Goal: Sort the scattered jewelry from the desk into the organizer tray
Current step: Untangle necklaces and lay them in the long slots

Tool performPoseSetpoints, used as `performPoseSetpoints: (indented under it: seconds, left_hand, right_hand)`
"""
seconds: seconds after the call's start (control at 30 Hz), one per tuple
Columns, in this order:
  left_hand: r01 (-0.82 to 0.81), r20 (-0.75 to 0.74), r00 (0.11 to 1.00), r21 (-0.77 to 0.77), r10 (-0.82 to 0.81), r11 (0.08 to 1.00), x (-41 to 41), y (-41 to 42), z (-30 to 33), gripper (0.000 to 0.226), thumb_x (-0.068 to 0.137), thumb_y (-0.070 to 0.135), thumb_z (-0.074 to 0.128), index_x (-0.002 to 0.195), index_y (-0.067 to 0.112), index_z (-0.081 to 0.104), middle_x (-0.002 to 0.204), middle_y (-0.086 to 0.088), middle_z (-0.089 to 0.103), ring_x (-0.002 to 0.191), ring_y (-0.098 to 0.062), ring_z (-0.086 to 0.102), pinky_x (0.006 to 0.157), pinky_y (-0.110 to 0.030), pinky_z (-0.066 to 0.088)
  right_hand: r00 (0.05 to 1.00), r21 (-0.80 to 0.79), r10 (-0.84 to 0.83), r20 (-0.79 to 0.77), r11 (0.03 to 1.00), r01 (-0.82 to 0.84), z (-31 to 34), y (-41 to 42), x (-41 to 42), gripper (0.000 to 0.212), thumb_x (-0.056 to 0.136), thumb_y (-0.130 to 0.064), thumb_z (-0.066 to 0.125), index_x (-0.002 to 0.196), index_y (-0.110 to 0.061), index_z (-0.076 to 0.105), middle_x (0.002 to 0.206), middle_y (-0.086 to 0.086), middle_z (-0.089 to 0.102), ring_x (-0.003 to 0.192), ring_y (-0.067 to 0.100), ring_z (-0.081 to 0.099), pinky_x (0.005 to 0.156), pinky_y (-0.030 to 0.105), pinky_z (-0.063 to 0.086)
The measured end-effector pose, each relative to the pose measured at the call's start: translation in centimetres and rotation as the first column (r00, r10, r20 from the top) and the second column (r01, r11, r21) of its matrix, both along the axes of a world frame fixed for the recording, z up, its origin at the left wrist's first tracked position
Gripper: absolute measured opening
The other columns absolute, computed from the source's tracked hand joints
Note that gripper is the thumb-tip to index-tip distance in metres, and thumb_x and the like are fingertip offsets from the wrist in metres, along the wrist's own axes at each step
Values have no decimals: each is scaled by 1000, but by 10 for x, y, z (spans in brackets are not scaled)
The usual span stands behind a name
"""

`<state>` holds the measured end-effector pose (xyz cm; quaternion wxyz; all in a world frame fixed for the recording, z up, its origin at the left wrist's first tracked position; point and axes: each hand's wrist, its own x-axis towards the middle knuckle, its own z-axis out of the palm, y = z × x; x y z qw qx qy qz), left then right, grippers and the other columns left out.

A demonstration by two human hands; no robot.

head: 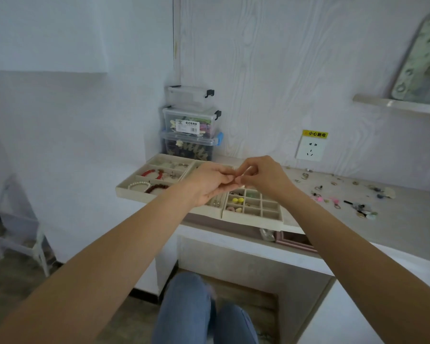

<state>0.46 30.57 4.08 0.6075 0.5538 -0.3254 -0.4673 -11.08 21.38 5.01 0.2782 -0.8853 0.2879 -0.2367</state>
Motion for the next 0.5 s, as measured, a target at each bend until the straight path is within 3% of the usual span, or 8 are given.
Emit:
performPoseSetpoints:
  seconds: [0.13,0.27,0.4,0.5]
  left_hand:
    - [-53,137,989,-35,57,998,-14,2,3,27,90,-8,51,116,-7,58,107,-21,65,94,-24,68,77,-23,57]
    - [-112,207,971,-56,121,992,-23,0,7,21,89,-6,55,109,-7,60,105,-22,66,93,-26,69,76,-24,57]
    - [-90,316,944,-41,99,995,-22,-7,12,14,90,-1,57,102,0,63,98,-17,69,86,-21,69,75,-23,58]
    - [-84,441,893,-39,92,996,-18,-13,11,17,88,5,61,105,4,65,90,-8,68,77,-11,66,66,-14,55]
  right_hand:
    - [1000,55,11,26,998,-12,5,4,-12,14,79,-6,69,73,-17,62,70,1,65,62,7,59,50,10,45]
    - [998,111,-9,68,994,2,9,5,-21,8,82,-7,68,82,-9,61,75,5,66,66,12,61,53,17,49]
    - [993,212,-17,115,977,-8,12,-2,-24,8,81,-5,68,80,-10,63,75,8,67,67,14,62,64,25,52]
    - [985,351,-46,167,936,-16,12,-8,-26,9,80,-5,71,80,-9,63,81,12,68,71,17,64,69,26,52]
